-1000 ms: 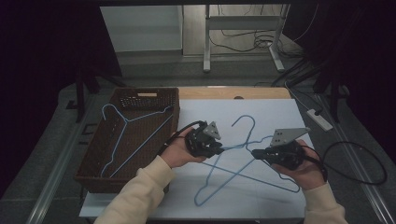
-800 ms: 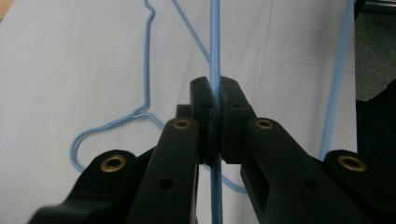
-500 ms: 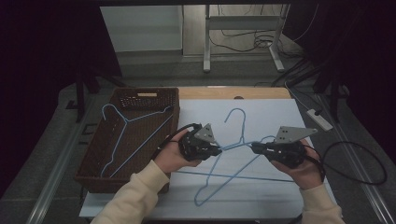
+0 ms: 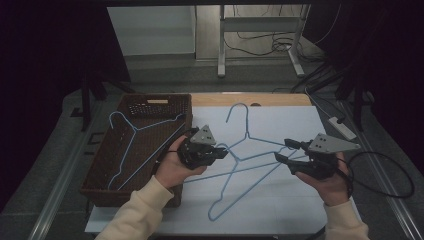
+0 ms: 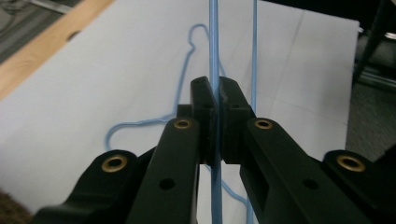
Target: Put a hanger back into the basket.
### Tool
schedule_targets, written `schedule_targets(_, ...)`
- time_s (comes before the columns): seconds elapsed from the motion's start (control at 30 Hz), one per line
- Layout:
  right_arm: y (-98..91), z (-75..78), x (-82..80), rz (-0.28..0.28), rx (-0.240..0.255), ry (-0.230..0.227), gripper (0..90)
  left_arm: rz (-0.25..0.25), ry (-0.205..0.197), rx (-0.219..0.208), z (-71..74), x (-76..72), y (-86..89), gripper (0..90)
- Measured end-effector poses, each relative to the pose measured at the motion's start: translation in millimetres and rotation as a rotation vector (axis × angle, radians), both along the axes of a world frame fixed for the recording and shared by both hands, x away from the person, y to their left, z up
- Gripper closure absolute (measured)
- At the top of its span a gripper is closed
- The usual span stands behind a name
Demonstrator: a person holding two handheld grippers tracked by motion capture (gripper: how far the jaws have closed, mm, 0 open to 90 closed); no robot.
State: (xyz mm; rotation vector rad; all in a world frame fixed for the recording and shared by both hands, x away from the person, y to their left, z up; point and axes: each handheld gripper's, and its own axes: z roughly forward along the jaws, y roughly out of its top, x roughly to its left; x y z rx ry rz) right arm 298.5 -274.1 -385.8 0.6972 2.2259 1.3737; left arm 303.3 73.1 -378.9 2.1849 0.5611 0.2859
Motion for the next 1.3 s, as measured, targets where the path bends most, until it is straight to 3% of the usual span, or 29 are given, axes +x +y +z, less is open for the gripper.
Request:
schedule_targets(0.33, -1.7, -19.3, 1.8, -0.033, -0.019, 0.030, 38.2, 0.122, 0.000, -0.081, 8.8, -1.0, 33.5, 86.7)
schedule_targets(0.7, -5.0, -57.5, 3.3, -0.047, -0.059, 0.119, 37.2, 0.218, -0.008, -0.131, 9.5, -8.8, 74.5, 86.7)
schedule_targets(1.0, -12.6, -67.8, 2.6, -0.062, -0.052, 0.143, 36.7, 0.302, -0.016, -0.183, 4.4, -16.6, 117.2, 86.7)
schedule_targets(1.3, -20.2, -74.3, 3.4, -0.096, -0.031, 0.158, 35.1, 0.340, -0.020, -0.193, -1.2, -21.7, 134.5, 86.7)
